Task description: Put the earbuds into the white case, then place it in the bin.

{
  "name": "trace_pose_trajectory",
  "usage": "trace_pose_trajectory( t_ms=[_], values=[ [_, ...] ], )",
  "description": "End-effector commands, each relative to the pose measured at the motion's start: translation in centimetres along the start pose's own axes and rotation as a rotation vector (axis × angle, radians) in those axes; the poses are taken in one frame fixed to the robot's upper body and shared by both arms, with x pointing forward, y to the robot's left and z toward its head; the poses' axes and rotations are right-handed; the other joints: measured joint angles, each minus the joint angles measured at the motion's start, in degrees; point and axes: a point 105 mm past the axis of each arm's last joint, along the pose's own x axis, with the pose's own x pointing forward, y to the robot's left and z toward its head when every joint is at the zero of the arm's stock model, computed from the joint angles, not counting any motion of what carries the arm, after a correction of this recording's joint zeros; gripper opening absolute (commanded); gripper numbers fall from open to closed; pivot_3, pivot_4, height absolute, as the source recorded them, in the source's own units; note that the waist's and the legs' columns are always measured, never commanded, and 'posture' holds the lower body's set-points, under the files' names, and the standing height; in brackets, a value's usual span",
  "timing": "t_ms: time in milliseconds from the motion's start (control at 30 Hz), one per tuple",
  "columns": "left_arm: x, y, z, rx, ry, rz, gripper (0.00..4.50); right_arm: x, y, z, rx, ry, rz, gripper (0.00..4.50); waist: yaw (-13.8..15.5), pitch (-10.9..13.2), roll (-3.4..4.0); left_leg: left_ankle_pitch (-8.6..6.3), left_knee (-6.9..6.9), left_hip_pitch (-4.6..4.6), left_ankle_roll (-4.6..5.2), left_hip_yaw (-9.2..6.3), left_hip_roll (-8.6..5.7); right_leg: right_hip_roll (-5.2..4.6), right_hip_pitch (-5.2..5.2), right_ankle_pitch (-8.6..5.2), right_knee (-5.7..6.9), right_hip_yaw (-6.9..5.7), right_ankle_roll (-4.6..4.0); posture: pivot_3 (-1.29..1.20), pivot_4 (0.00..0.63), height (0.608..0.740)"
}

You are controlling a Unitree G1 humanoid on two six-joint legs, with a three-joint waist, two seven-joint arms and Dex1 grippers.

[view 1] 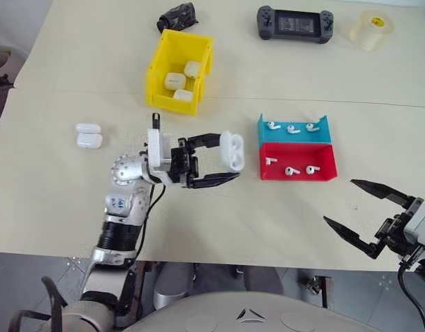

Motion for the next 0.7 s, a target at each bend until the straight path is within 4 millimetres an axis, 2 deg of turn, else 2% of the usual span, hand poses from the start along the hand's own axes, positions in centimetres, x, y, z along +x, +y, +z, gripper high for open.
trace_pose_trajectory(
  t_ms=[33,200,367,567,700],
  values=[
    [1.3,-1.0,0.7,-0.022,-0.094,0.009,2.76,-0.6,0.0,0.8,-0.030,-0.011,-0.029,4.50,-0.04,0.00,0.00,-0.03,0.03,0.01,0.04,0.00,0.00,-0.01,0.02,0.01,-0.01,0.00,0.01,0.00,0.150,0.740],
    [1.8,-2.5,0.0,-0.094,-0.087,-0.016,2.76,-0.5,0.3,0.8,-0.021,-0.014,-0.033,4.50,-0.19,0.00,0.00,-0.10,0.12,0.02,0.08,0.01,0.02,0.00,0.05,0.01,-0.02,0.03,0.02,0.00,0.150,0.740],
    [2.4,-2.8,-0.4,-0.066,-0.076,-0.059,2.76,-0.4,0.5,0.4,-0.016,-0.008,-0.025,4.50,-0.16,-0.01,0.02,-0.08,0.16,0.13,0.05,0.00,0.01,-0.01,0.24,0.01,-0.06,0.03,0.02,0.00,0.150,0.740],
    [2.0,-3.3,0.0,-0.053,-0.108,-0.184,2.76,-2.4,0.3,-1.5,-0.004,0.125,0.058,4.50,-0.11,-0.01,0.03,-0.13,0.16,0.11,0.13,-0.01,-0.01,-0.02,0.24,0.01,-0.12,0.01,0.02,0.00,0.150,0.740],
    [1.7,-3.4,0.4,-0.063,-0.172,-0.215,2.76,-3.1,-0.9,-2.2,0.012,0.230,0.103,4.50,-0.15,-0.01,0.03,-0.15,0.17,0.11,0.18,0.00,-0.01,-0.03,0.31,0.03,-0.25,0.01,0.06,0.00,0.150,0.740]
  ],
)
